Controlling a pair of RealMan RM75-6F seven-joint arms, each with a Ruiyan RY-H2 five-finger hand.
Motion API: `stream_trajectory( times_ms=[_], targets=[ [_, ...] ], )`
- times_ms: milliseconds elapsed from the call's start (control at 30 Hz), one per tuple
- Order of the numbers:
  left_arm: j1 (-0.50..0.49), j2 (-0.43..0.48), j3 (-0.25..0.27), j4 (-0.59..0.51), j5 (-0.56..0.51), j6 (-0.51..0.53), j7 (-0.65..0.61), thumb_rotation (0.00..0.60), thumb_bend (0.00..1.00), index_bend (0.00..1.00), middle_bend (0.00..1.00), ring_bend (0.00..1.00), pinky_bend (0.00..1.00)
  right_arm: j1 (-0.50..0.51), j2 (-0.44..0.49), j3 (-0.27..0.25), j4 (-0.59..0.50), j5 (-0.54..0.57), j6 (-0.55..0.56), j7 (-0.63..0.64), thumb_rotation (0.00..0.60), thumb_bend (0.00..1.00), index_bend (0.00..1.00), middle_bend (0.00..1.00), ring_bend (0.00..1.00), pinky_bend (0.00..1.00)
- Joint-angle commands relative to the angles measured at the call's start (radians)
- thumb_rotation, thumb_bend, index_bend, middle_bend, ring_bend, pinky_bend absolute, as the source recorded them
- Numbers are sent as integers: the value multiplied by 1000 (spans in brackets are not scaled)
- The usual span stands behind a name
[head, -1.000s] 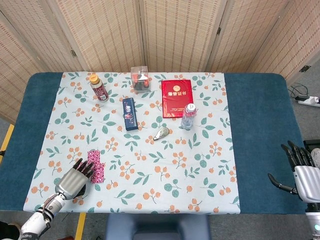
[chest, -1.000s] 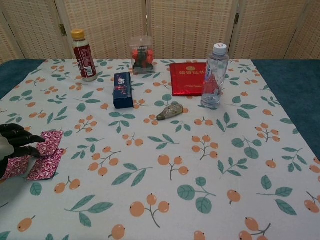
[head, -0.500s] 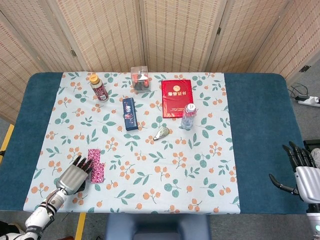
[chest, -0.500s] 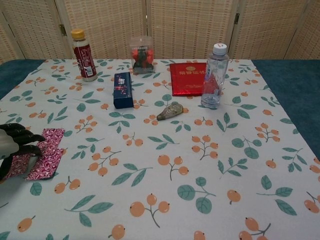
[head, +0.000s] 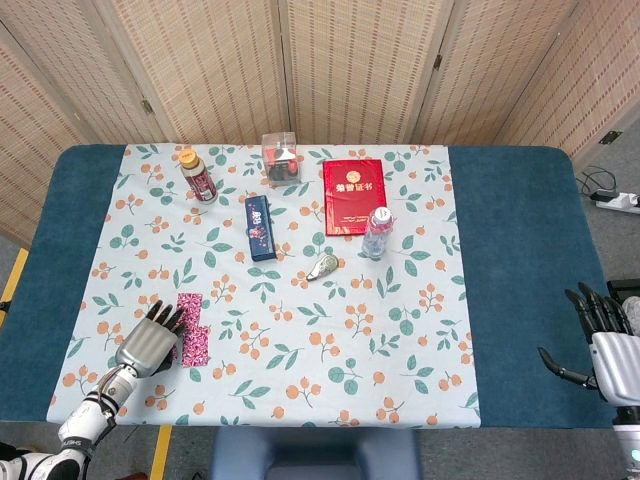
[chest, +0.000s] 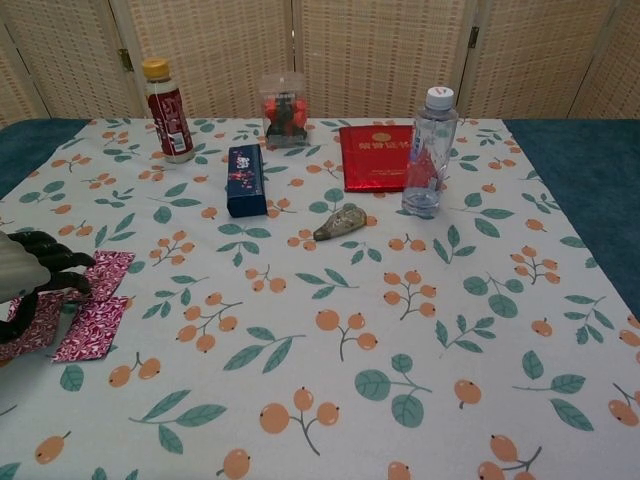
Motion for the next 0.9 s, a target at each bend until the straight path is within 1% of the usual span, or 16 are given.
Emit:
stream_trajectory(
  times_ms=[33,200,567,900],
  targets=[
    [-11,-5,-1,1,-16,-4,12,224,942,163,0,0,0,-1,0,0,1,2,0,1,292,328,0,0,0,0],
    [-28,-12,-2,4,-44,-7,27,224,942,163,0,0,0,-1,-1,0,5,4,-3,5,294,329,0,0,0,0],
    [-76,-30,-19,23,-142,-11,59,224,943,163,0,0,0,-1,-2,1,14,7,-6,14,293,329,0,0,0,0],
    [-115,-39,-31,33,-213,-6,66,223,942,163,0,0,0,-3,-1,1,16,6,-3,18,293,329,0,0,0,0]
  ],
)
